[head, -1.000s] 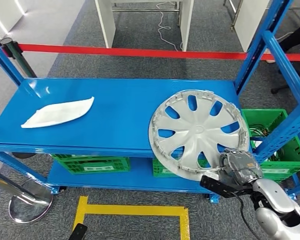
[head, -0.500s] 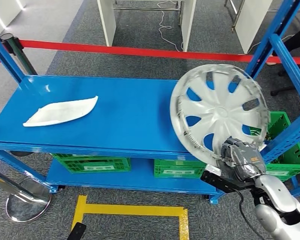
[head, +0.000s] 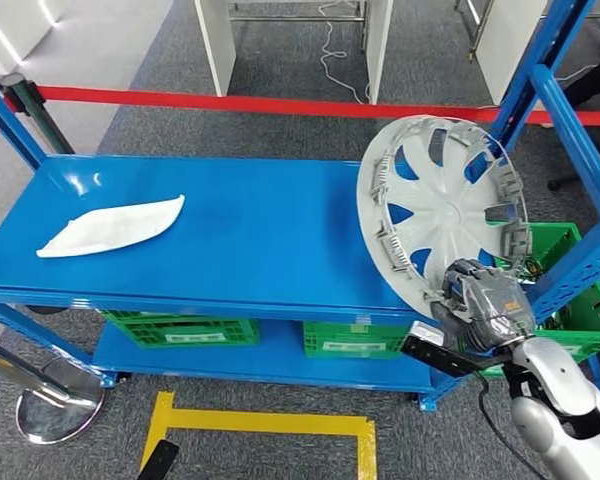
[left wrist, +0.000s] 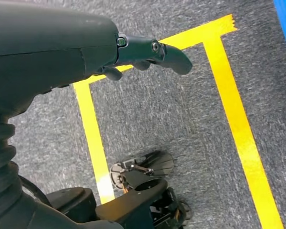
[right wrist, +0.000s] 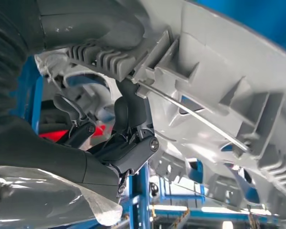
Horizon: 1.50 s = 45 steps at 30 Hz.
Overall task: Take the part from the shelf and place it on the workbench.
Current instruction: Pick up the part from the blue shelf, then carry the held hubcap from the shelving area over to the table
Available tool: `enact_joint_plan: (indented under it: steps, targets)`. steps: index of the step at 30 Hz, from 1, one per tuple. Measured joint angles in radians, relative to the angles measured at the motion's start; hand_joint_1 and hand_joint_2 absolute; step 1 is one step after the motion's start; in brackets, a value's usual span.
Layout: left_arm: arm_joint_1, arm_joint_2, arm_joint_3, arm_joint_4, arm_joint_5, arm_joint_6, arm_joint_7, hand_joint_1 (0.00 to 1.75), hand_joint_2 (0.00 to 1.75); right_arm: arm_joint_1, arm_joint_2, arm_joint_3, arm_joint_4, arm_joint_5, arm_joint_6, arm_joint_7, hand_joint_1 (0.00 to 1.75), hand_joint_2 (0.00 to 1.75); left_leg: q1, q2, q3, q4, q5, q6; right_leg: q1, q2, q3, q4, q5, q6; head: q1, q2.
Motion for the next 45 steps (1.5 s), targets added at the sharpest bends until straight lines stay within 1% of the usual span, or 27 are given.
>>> enact_joint_plan:
  steps: [3,4,5,6,8,10,13,15,16,18,19,20,21,23,25,28,30,31,33,34,35,36,37,39,40,41,45]
  targets:
    - [-0.001,0.000,-0.005,0.000,-0.001,0.000,0.006,0.00,1.75,-0.016,0.000,0.009,0.001,0.011,-0.005,-0.008,1.75,1.75,0.001,0.001,-0.083,0.184,-0.086,-0.008,0.003,-0.002,0.002,0.000,-0.002,-0.011,-0.002,0.000]
    - [0.000,0.000,-0.006,0.000,-0.001,0.000,0.008,0.00,1.75,-0.020,0.000,0.014,0.002,0.015,-0.006,-0.011,1.75,1.75,0.001,0.001,-0.107,0.232,-0.098,-0.006,0.005,-0.002,0.002,0.000,-0.003,-0.012,-0.002,0.000]
    - [0.000,-0.001,-0.008,0.000,-0.002,0.000,0.009,0.00,1.75,-0.024,0.000,0.018,0.003,0.021,-0.006,-0.014,1.75,1.75,0.001,0.001,-0.116,0.247,-0.092,-0.003,0.008,-0.002,0.003,0.000,-0.003,-0.013,-0.002,0.000]
    - [-0.001,-0.001,-0.010,0.000,-0.004,0.000,0.010,0.00,1.75,-0.029,0.000,0.023,0.004,0.026,-0.006,-0.017,1.75,1.75,-0.001,0.001,-0.107,0.222,-0.066,0.003,0.011,-0.002,0.004,0.000,-0.004,-0.014,-0.002,0.000]
    - [-0.003,0.000,-0.014,0.000,-0.007,0.002,0.014,0.00,1.75,-0.043,0.000,0.033,0.007,0.040,-0.010,-0.027,1.75,1.75,-0.007,0.001,-0.054,0.099,0.006,0.023,0.016,0.000,0.008,-0.001,-0.005,-0.015,-0.002,0.000]
    - [-0.007,0.000,-0.018,0.000,-0.008,0.005,0.022,0.00,1.75,-0.060,0.000,0.047,0.012,0.058,-0.027,-0.039,1.75,1.75,-0.014,0.002,-0.011,-0.003,0.042,0.040,0.019,0.001,0.006,0.000,-0.005,-0.014,-0.002,0.000]
    - [-0.011,-0.003,-0.022,0.000,-0.008,0.011,0.031,0.00,1.75,-0.086,-0.001,0.070,0.015,0.082,-0.057,-0.052,1.75,1.75,-0.015,0.003,0.000,-0.039,0.041,0.044,0.018,-0.001,-0.001,-0.002,-0.004,-0.002,-0.002,0.000]
    - [-0.013,-0.005,-0.024,0.000,-0.008,0.015,0.032,0.00,1.75,-0.107,-0.003,0.084,0.015,0.086,-0.068,-0.056,1.75,1.75,-0.009,0.003,0.008,-0.056,0.048,0.045,0.017,-0.002,-0.014,0.021,-0.024,0.008,0.000,0.000]
    - [-0.015,-0.007,-0.026,0.000,-0.008,0.016,0.032,0.00,1.75,-0.118,-0.004,0.089,0.015,0.087,-0.071,-0.058,1.75,1.75,-0.006,0.004,0.012,-0.063,0.051,0.046,0.016,-0.001,-0.034,0.060,-0.046,0.013,0.002,0.000]
    - [-0.017,-0.009,-0.029,0.000,-0.008,0.017,0.032,0.00,1.75,-0.133,-0.005,0.099,0.016,0.087,-0.073,-0.060,1.75,1.75,-0.006,0.004,0.012,-0.064,0.052,0.048,0.015,-0.001,-0.092,0.180,-0.099,0.023,0.003,0.000]
    - [-0.017,-0.010,-0.031,0.000,-0.008,0.017,0.033,0.00,1.75,-0.136,-0.005,0.105,0.016,0.087,-0.073,-0.061,1.75,1.75,-0.006,0.004,0.012,-0.063,0.051,0.048,0.013,-0.001,-0.119,0.232,-0.113,0.027,0.002,0.000]
    - [-0.017,-0.011,-0.032,0.000,-0.008,0.017,0.033,0.00,1.75,-0.138,-0.005,0.109,0.017,0.087,-0.073,-0.061,1.75,1.75,-0.005,0.004,0.013,-0.063,0.050,0.048,0.012,-0.001,-0.132,0.254,-0.111,0.031,0.002,0.000]
    - [-0.016,-0.011,-0.033,0.000,-0.008,0.017,0.033,0.00,1.75,-0.140,-0.006,0.114,0.018,0.086,-0.073,-0.062,1.75,1.75,-0.004,0.004,0.013,-0.061,0.049,0.046,0.010,-0.001,-0.128,0.239,-0.090,0.035,0.002,0.000]
    - [-0.017,-0.012,-0.036,0.000,-0.008,0.017,0.033,0.00,1.75,-0.147,-0.006,0.120,0.019,0.086,-0.073,-0.064,1.75,1.75,-0.001,0.002,0.013,-0.053,0.043,0.038,0.004,-0.002,-0.073,0.123,-0.025,0.041,0.002,0.000]
    - [-0.018,-0.012,-0.038,0.000,-0.008,0.017,0.034,0.00,1.75,-0.158,-0.006,0.127,0.020,0.084,-0.072,-0.071,1.75,1.75,-0.003,0.000,0.007,-0.039,0.036,0.027,0.003,0.000,-0.022,0.026,0.003,0.036,0.005,0.000]
    - [-0.018,-0.012,-0.041,0.000,-0.011,0.017,0.040,0.00,1.75,-0.182,-0.005,0.147,0.024,0.085,-0.069,-0.080,1.75,1.75,-0.007,0.000,-0.001,-0.030,0.033,0.016,0.004,0.004,-0.013,0.012,-0.002,0.012,0.003,0.000]
    - [-0.020,-0.011,-0.044,0.000,-0.014,0.018,0.045,0.00,1.75,-0.208,-0.005,0.167,0.025,0.086,-0.062,-0.081,1.75,1.75,-0.006,0.001,-0.009,-0.007,0.014,0.008,0.002,0.003,-0.013,0.011,-0.001,0.001,0.001,0.000]
    - [-0.021,-0.011,-0.046,0.000,-0.014,0.019,0.047,0.00,1.75,-0.226,-0.005,0.179,0.026,0.086,-0.054,-0.083,1.75,1.75,-0.004,0.001,-0.024,0.030,-0.009,0.002,0.000,0.002,-0.012,0.010,0.000,-0.005,0.000,0.000]
    - [-0.022,-0.012,-0.048,0.000,-0.013,0.020,0.057,0.00,1.75,-0.264,-0.004,0.205,0.029,0.085,-0.033,-0.086,1.75,1.75,-0.001,0.002,-0.080,0.154,-0.068,-0.006,0.002,0.002,-0.011,0.010,-0.002,-0.012,-0.003,0.000]
    - [-0.022,-0.012,-0.048,0.000,-0.012,0.019,0.062,0.00,1.75,-0.284,-0.003,0.219,0.032,0.083,-0.022,-0.087,1.75,1.75,0.000,0.002,-0.107,0.211,-0.088,-0.008,0.003,0.002,-0.011,0.011,-0.002,-0.013,-0.003,0.000]
    - [-0.022,-0.012,-0.048,0.000,-0.010,0.018,0.066,0.00,1.75,-0.302,-0.002,0.233,0.035,0.080,-0.013,-0.088,1.75,1.75,0.000,0.002,-0.124,0.243,-0.091,-0.007,0.004,0.003,-0.010,0.011,-0.003,-0.014,-0.003,0.000]
    - [-0.022,-0.012,-0.049,0.000,-0.008,0.018,0.070,0.00,1.75,-0.321,-0.001,0.247,0.037,0.073,-0.003,-0.089,1.75,1.75,0.000,0.002,-0.123,0.235,-0.073,-0.004,0.006,0.004,-0.009,0.011,-0.003,-0.014,-0.003,0.000]
    - [-0.023,-0.012,-0.049,0.000,-0.006,0.018,0.074,0.00,1.75,-0.339,-0.001,0.262,0.039,0.066,0.006,-0.090,1.75,1.75,-0.001,0.002,-0.108,0.196,-0.040,0.002,0.008,0.005,-0.007,0.011,-0.004,-0.015,-0.003,0.000]
    - [-0.024,-0.011,-0.052,0.000,0.000,0.019,0.080,0.00,1.75,-0.376,0.002,0.294,0.041,0.052,0.023,-0.092,1.75,1.75,-0.006,0.002,-0.054,0.069,0.030,0.018,0.012,0.007,-0.004,0.010,-0.006,-0.015,-0.002,0.000]
    - [-0.024,-0.011,-0.053,0.000,0.002,0.021,0.081,0.00,1.75,-0.392,0.003,0.309,0.042,0.050,0.028,-0.092,1.75,1.75,-0.009,0.002,-0.034,0.021,0.047,0.024,0.013,0.007,-0.005,0.010,-0.006,-0.014,-0.002,0.000]
    - [-0.025,-0.011,-0.054,0.000,0.004,0.023,0.082,0.00,1.75,-0.406,0.004,0.324,0.043,0.050,0.031,-0.091,1.75,1.75,-0.012,0.002,-0.023,-0.009,0.052,0.028,0.014,0.007,-0.007,0.010,-0.006,-0.012,-0.002,0.000]
    - [-0.024,-0.013,-0.059,0.000,0.005,0.030,0.084,0.00,1.75,-0.435,0.007,0.366,0.042,0.062,0.029,-0.078,1.75,1.75,-0.007,0.000,-0.013,-0.041,0.052,0.035,0.016,0.001,-0.017,0.014,-0.015,0.006,-0.001,0.000]
